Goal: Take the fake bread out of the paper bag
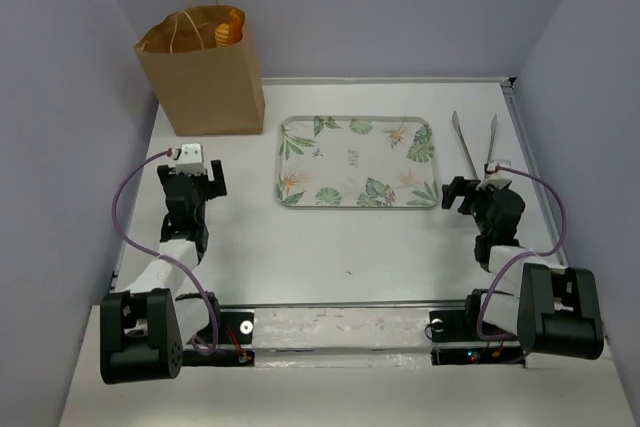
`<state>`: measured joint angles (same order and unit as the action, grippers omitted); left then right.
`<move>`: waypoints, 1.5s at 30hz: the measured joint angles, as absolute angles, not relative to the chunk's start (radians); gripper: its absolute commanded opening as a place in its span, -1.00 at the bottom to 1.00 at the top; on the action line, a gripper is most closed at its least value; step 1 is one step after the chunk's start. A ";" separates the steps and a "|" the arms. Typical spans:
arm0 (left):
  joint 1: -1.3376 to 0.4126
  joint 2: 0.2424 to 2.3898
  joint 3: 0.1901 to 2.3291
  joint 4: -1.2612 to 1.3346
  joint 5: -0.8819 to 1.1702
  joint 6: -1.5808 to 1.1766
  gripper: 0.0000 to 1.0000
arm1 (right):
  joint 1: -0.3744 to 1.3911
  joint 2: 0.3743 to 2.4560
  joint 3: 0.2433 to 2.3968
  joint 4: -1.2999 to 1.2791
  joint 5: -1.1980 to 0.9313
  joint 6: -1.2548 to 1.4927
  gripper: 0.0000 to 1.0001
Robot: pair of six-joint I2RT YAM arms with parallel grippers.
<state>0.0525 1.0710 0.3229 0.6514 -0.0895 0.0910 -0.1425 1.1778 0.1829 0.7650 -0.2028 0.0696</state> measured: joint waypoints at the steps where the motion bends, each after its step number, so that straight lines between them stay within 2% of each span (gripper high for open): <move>1: 0.054 1.063 0.346 0.612 -0.043 0.153 0.98 | -0.142 1.172 0.197 0.741 -0.200 0.068 1.00; 4: 0.056 1.039 0.445 0.461 0.094 0.340 0.97 | -0.142 1.161 0.256 0.680 -0.191 0.068 1.00; 7: 0.055 0.998 0.644 0.252 0.263 0.520 0.98 | -0.142 1.163 0.399 0.556 -0.178 0.081 1.00; 11: 0.052 1.042 0.981 0.107 0.291 0.562 0.92 | -0.142 1.204 0.627 0.421 -0.172 0.105 1.00; 17: 0.131 1.399 1.773 -0.100 0.205 0.427 0.91 | -0.142 1.290 0.862 0.311 -0.176 0.142 1.00; 20: 0.229 1.588 2.072 -0.216 0.208 0.325 0.91 | -0.142 1.307 0.886 0.286 -0.204 0.163 1.00; 24: 0.305 1.816 2.320 -0.321 0.216 0.246 0.90 | -0.142 1.319 0.886 0.245 -0.237 0.184 1.00; 31: 0.303 2.126 2.407 -0.363 0.233 0.201 0.89 | -0.142 1.315 0.883 0.193 -0.258 0.189 1.00; 39: 0.301 2.214 2.410 -0.299 0.204 0.205 0.86 | -0.142 1.291 0.883 0.101 -0.259 0.188 1.00; 42: 0.301 2.214 2.410 -0.270 0.190 0.221 0.72 | -0.142 1.287 0.884 0.067 -0.258 0.187 1.00; 43: 0.301 2.215 2.410 -0.267 0.188 0.227 0.56 | -0.142 1.285 0.884 0.058 -0.258 0.188 1.00; 45: 0.301 2.221 2.410 -0.263 0.190 0.234 0.38 | -0.142 1.280 0.888 0.035 -0.257 0.186 1.00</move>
<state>0.3012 2.2211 2.4104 -0.2630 0.1902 0.2340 -0.1425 1.2800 0.8875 0.0353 -0.2565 0.1864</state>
